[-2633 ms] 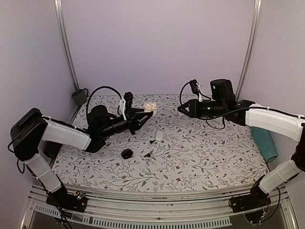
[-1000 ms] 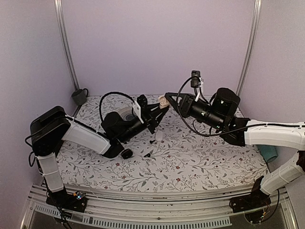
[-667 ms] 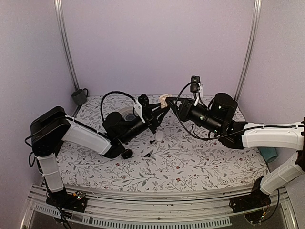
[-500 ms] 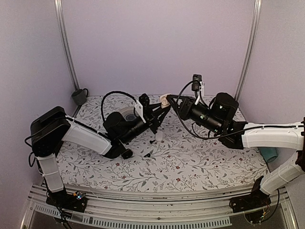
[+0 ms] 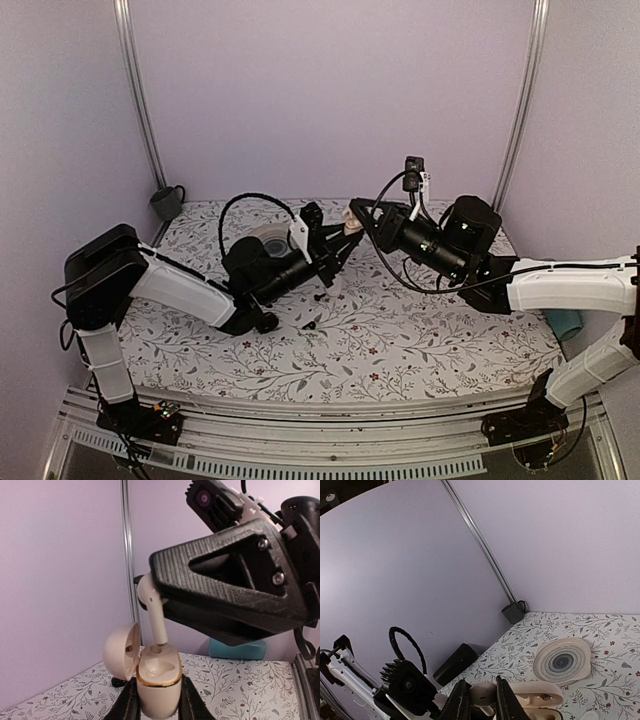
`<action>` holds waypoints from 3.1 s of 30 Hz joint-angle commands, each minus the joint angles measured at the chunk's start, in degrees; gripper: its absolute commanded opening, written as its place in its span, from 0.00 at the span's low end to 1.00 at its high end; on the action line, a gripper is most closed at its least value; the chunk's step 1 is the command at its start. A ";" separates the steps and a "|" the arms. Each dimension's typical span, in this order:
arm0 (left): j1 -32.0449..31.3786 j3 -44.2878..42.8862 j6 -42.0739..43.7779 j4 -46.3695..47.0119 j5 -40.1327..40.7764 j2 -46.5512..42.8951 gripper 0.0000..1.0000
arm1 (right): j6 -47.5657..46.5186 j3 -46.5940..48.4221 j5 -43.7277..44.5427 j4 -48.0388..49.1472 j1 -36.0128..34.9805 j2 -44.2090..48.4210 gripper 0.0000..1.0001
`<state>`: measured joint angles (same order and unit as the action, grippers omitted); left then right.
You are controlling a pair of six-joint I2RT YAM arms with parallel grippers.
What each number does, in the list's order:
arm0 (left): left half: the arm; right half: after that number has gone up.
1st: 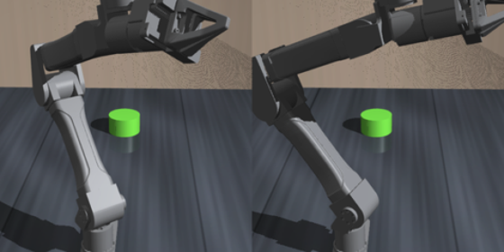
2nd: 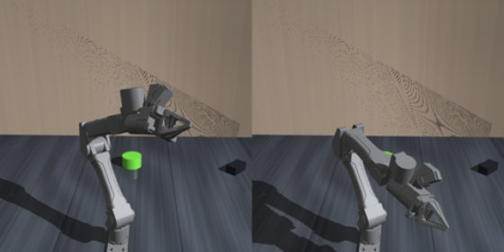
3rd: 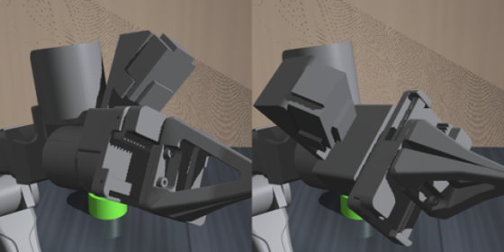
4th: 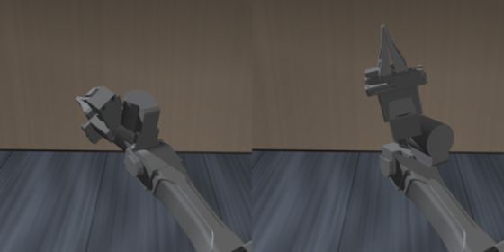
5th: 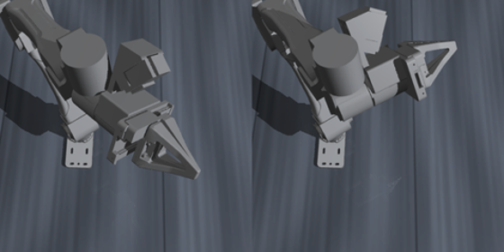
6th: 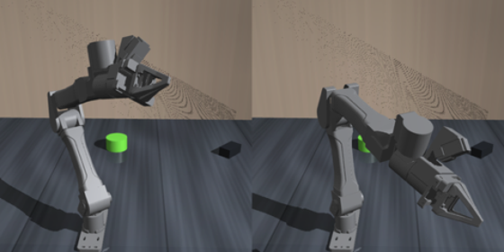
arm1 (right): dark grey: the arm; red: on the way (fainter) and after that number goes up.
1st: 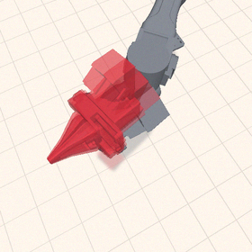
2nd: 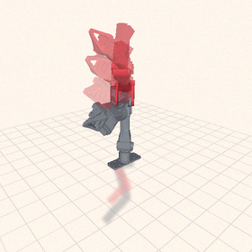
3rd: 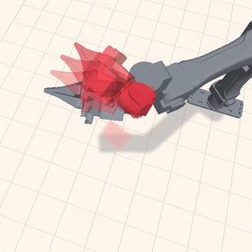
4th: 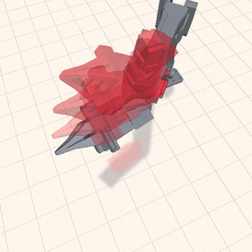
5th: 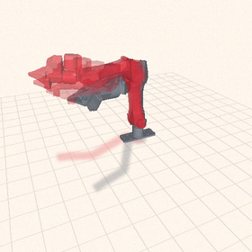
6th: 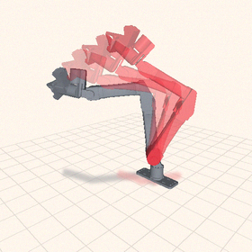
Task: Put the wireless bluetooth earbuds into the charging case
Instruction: Insert the left earbud into the left side groove of the charging case.
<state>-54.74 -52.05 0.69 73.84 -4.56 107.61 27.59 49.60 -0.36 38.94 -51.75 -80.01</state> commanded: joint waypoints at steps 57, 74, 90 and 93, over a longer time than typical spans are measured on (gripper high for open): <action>2.06 0.54 -6.38 -8.30 -15.73 -8.87 0.00 | -4.02 -4.88 -6.75 -0.71 0.79 4.33 0.18; 2.26 0.55 -3.97 -10.02 -17.86 -10.10 0.00 | -2.31 -5.75 -10.87 -2.14 1.79 4.07 0.24; 2.13 0.97 -2.72 -10.59 -18.47 -10.67 0.00 | -0.47 -2.85 -8.96 -8.16 1.95 1.72 0.23; 2.09 1.21 -2.69 -10.35 -18.09 -10.87 0.00 | -0.02 -2.22 -8.34 -9.96 1.92 1.20 0.22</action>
<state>-52.56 -50.85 -2.96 59.24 -20.78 99.22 26.41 46.17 -10.52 35.48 -50.17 -76.97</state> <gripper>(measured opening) 0.231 0.225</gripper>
